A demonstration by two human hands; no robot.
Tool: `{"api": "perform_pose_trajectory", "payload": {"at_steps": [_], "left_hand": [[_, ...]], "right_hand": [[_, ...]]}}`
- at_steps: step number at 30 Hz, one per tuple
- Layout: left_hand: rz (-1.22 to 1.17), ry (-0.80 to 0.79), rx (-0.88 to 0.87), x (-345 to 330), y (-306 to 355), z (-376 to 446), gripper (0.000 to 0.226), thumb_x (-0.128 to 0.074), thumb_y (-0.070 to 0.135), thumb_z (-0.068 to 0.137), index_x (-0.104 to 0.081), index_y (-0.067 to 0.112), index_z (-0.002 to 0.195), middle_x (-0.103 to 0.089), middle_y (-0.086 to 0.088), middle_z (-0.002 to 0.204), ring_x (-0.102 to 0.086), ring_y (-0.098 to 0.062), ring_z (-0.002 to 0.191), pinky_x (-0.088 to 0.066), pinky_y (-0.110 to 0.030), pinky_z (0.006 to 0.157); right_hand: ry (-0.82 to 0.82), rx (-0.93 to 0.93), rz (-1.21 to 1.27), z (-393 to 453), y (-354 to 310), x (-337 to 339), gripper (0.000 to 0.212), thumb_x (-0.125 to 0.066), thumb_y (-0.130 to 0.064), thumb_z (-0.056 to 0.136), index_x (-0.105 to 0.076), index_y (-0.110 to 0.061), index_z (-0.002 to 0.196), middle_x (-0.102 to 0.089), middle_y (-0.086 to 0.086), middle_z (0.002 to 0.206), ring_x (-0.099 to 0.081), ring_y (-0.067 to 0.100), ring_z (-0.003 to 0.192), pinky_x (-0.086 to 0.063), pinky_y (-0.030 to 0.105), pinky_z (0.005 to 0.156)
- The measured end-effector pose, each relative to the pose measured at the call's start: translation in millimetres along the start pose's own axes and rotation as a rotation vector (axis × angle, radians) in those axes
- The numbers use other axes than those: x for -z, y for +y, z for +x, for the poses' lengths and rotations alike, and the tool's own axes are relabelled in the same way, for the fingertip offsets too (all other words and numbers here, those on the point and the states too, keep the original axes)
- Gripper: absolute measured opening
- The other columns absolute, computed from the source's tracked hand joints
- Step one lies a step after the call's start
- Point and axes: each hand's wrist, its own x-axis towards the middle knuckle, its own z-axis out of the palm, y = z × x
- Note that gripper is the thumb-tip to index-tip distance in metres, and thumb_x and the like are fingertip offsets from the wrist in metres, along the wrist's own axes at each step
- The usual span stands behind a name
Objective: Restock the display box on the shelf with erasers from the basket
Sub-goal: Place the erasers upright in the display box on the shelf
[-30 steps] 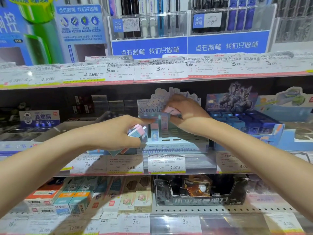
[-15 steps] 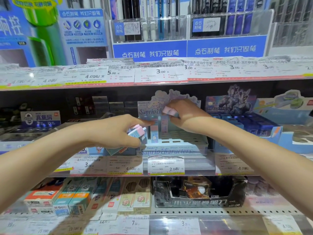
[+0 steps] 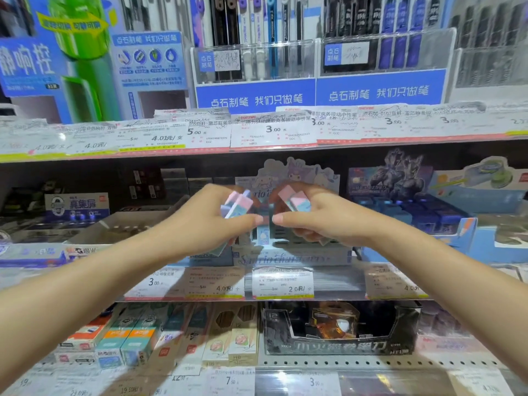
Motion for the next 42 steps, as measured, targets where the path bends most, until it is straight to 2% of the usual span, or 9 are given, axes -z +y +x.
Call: {"api": "perform_pose_trajectory", "payload": {"at_steps": [6, 13, 18, 26, 30, 35, 37, 39, 42], "left_hand": [[-0.338, -0.011, 0.008, -9.9, 20.8, 5.9, 0.031, -0.062, 0.024, 0.081, -0.062, -0.007, 0.074, -0.05, 0.002, 0.036, -0.041, -0.003, 0.033, -0.033, -0.013, 0.036], [-0.249, -0.041, 0.025, -6.8, 19.1, 9.2, 0.029, -0.062, 0.01, 0.085, -0.056, 0.004, 0.057, -0.048, 0.002, 0.038, -0.039, -0.006, 0.035, -0.03, -0.015, 0.038], [-0.177, -0.102, 0.088, 4.6, 16.1, 10.9, 0.03, -0.071, 0.024, 0.076, -0.059, 0.0, 0.064, -0.051, 0.0, 0.043, -0.038, -0.02, 0.049, -0.028, -0.03, 0.049], [-0.091, -0.085, 0.096, 6.4, 20.1, 13.0, 0.038, -0.075, 0.032, 0.075, -0.063, -0.003, 0.069, -0.05, -0.004, 0.047, -0.036, -0.014, 0.039, -0.025, -0.015, 0.035], [0.008, -0.053, 0.095, 9.5, 10.2, 12.2, 0.049, -0.07, 0.039, 0.078, -0.06, -0.008, 0.072, -0.053, -0.005, 0.049, -0.04, -0.013, 0.041, -0.032, -0.019, 0.044], [0.296, -0.197, 0.133, 7.8, -3.0, 14.3, 0.027, -0.061, 0.014, 0.08, -0.045, 0.013, 0.059, -0.045, 0.003, 0.046, -0.037, -0.01, 0.037, -0.031, -0.02, 0.04], [0.345, -0.257, 0.104, 5.5, -3.5, 14.1, 0.024, -0.059, 0.013, 0.08, -0.046, 0.022, 0.061, -0.043, 0.005, 0.045, -0.035, -0.006, 0.033, -0.029, -0.015, 0.037], [0.338, -0.32, 0.089, 6.0, -4.1, 12.8, 0.029, -0.057, 0.013, 0.08, -0.06, 0.042, 0.081, -0.05, 0.006, 0.045, -0.042, -0.003, 0.034, -0.033, -0.012, 0.038], [0.39, -0.419, 0.057, 8.3, -10.5, 13.6, 0.069, -0.054, 0.023, 0.079, -0.027, 0.053, 0.135, -0.072, -0.003, 0.082, -0.049, -0.002, 0.04, -0.042, -0.013, 0.046]], "right_hand": [[-0.14, 0.08, 0.074, -5.7, -5.8, -9.8, 0.019, -0.052, -0.013, 0.091, -0.047, 0.006, 0.094, -0.035, 0.011, 0.068, -0.032, 0.008, 0.049, -0.028, 0.016, 0.043], [-0.262, 0.098, 0.135, -11.6, -5.8, -7.4, 0.028, -0.046, -0.011, 0.093, -0.047, -0.003, 0.12, -0.05, 0.013, 0.088, -0.057, 0.011, 0.063, -0.048, 0.02, 0.058], [-0.161, 0.09, 0.08, -13.5, -2.2, 4.1, 0.028, -0.046, -0.017, 0.093, -0.054, -0.004, 0.117, -0.056, 0.027, 0.098, -0.054, 0.017, 0.086, -0.049, 0.029, 0.077], [-0.015, 0.188, -0.217, -11.4, -6.5, -0.7, 0.012, -0.053, -0.02, 0.09, -0.06, -0.01, 0.092, -0.055, -0.019, 0.065, -0.05, -0.005, 0.059, -0.036, 0.009, 0.063], [0.118, 0.174, -0.341, -5.9, -1.2, 11.9, 0.018, -0.054, -0.026, 0.09, -0.055, -0.022, 0.107, -0.052, -0.021, 0.072, -0.049, -0.004, 0.063, -0.036, 0.009, 0.06], [0.279, 0.238, -0.415, 11.8, 13.5, 17.2, 0.026, -0.053, -0.015, 0.089, -0.052, -0.025, 0.112, -0.061, 0.025, 0.098, -0.055, 0.036, 0.088, -0.039, 0.023, 0.069], [0.345, 0.229, -0.422, 17.7, 19.1, 15.0, 0.022, -0.056, -0.015, 0.088, -0.053, -0.023, 0.109, -0.061, 0.015, 0.094, -0.055, 0.029, 0.086, -0.036, 0.012, 0.066], [0.389, 0.23, -0.413, 22.6, 22.6, 12.0, 0.021, -0.057, -0.015, 0.087, -0.053, -0.02, 0.107, -0.056, 0.001, 0.093, -0.052, 0.018, 0.088, -0.035, 0.014, 0.069], [0.403, 0.22, -0.381, 27.8, 23.3, 9.2, 0.02, -0.058, -0.013, 0.086, -0.053, -0.016, 0.105, -0.051, -0.01, 0.084, -0.05, 0.014, 0.086, -0.034, 0.016, 0.067]]}}
